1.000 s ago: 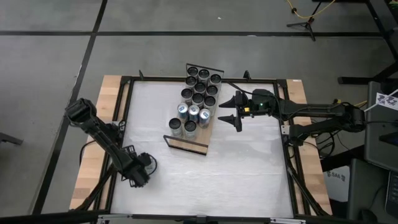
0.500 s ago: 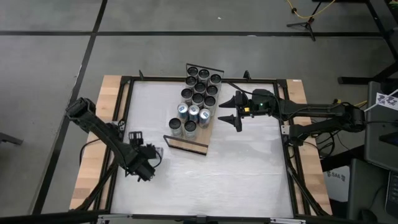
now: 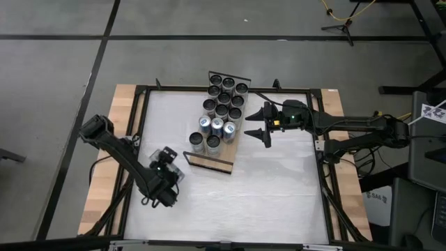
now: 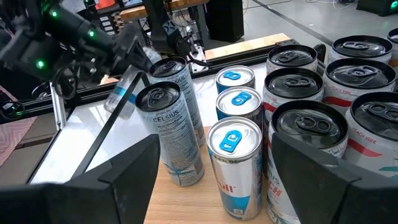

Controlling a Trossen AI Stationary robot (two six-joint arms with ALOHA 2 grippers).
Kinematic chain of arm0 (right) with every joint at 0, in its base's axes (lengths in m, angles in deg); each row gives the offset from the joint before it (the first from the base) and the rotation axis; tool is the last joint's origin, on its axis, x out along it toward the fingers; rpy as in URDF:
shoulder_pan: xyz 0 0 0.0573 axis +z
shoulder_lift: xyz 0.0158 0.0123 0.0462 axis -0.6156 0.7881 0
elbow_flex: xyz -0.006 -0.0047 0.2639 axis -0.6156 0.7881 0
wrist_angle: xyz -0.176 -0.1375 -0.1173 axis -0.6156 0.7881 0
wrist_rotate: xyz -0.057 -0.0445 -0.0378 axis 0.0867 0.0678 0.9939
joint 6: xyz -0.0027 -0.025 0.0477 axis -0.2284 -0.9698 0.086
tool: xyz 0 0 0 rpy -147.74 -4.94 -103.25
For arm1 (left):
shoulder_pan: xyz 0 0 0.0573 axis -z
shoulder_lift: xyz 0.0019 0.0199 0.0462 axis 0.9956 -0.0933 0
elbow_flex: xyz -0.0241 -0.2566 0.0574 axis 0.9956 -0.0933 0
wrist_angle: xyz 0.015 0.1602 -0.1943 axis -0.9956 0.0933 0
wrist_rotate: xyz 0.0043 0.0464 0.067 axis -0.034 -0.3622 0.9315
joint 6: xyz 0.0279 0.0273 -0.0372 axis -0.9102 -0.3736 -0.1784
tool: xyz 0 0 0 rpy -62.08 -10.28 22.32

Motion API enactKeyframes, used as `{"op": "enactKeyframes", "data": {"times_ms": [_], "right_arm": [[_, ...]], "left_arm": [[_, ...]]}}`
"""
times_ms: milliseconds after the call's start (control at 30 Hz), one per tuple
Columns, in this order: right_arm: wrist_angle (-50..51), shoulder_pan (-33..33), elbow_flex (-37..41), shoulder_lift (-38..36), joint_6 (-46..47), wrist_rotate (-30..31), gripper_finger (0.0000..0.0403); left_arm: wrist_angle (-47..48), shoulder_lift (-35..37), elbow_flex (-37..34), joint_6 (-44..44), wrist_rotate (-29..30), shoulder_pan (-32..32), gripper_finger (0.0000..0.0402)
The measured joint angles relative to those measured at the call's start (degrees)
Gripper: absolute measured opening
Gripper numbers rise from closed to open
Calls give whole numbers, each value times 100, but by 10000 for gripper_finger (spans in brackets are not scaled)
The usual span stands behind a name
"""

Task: Place canned beverage on shelf
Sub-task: Move the blue soda can to the top right of the table

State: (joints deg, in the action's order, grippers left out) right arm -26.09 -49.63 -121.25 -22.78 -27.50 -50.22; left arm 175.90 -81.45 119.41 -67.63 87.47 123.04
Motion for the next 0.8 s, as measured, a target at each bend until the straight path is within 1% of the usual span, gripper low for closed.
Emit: {"op": "enactKeyframes", "data": {"times_ms": [133,233,333,567,667,800], "right_arm": [[-1,1,0,0,0,0,303],[-2,0,0,0,0,0,303],[-1,2,0,0,0,0,303],[-3,1,0,0,0,0,303],[-1,2,0,0,0,0,303],[-1,2,0,0,0,0,303]], "left_arm": [[-25,-334,-1,-243,774,41,244],[-64,-515,-2,-427,1056,40,244],[-49,-619,-6,-630,1027,53,244],[-53,-611,-35,-642,1014,219,244],[-54,-604,-242,-643,1013,214,244],[-39,-453,-768,-643,973,212,244]]}}
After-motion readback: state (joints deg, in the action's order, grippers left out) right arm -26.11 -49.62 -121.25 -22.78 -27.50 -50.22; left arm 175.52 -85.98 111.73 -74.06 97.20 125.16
